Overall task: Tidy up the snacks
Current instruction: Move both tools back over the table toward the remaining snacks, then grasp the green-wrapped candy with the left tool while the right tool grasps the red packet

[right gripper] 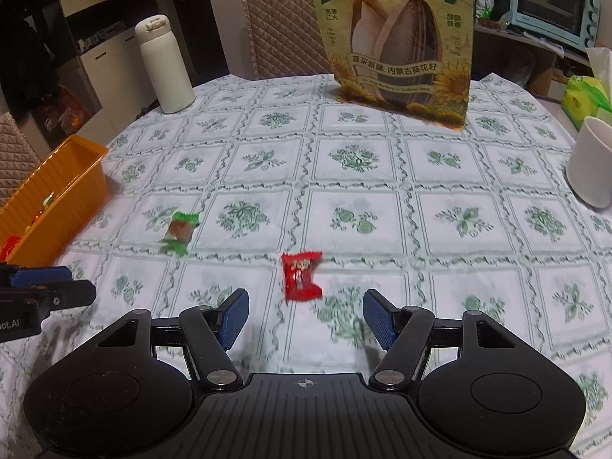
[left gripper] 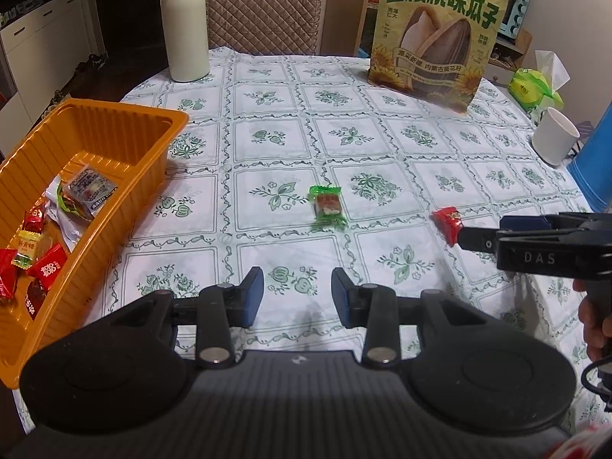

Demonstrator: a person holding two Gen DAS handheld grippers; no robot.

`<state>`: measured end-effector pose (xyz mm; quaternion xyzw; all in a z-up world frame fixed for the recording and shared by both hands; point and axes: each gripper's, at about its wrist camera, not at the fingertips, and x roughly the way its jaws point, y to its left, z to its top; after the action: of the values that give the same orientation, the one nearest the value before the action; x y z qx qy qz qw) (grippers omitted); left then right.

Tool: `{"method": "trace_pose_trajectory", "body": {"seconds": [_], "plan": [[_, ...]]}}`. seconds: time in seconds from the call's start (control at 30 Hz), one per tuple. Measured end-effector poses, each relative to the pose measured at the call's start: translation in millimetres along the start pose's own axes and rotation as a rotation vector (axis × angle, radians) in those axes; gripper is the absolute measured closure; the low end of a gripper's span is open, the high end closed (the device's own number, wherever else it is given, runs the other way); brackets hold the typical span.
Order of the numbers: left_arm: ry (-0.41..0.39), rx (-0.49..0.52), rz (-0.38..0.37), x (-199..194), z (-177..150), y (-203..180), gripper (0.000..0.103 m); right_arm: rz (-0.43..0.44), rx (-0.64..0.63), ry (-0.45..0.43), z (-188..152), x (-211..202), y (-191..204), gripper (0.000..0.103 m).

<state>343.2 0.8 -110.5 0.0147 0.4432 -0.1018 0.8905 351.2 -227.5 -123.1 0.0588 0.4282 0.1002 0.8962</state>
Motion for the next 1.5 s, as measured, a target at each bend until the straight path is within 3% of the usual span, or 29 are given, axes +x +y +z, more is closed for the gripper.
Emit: {"method": "trace_pose_trajectory", "body": {"seconds": [0.27, 0.33, 0.7, 0.83, 1.5], "plan": [[0.01, -0.002, 0.004, 10.0, 2.8, 6.4, 0.068, -0.017, -0.062, -0.021, 6.7, 18.8, 7.9, 0.04], [0.012, -0.001, 0.002, 12.5, 3.8, 7.2, 0.068, -0.017, -0.077, -0.017, 6.7, 23.3, 10.4, 0.049], [0.014, 0.014, -0.006, 24.8, 12.0, 6.3, 0.068, -0.021, -0.089, -0.002, 8.8, 37.0, 11.9, 0.064], [0.009, 0.03, -0.019, 31.2, 15.9, 2.5, 0.068, -0.018, -0.08, 0.012, 8.4, 40.8, 8.2, 0.081], [-0.006, 0.081, -0.057, 77.6, 41.9, -23.6, 0.068, -0.071, 0.032, -0.008, 10.2, 26.2, -27.5, 0.084]]}}
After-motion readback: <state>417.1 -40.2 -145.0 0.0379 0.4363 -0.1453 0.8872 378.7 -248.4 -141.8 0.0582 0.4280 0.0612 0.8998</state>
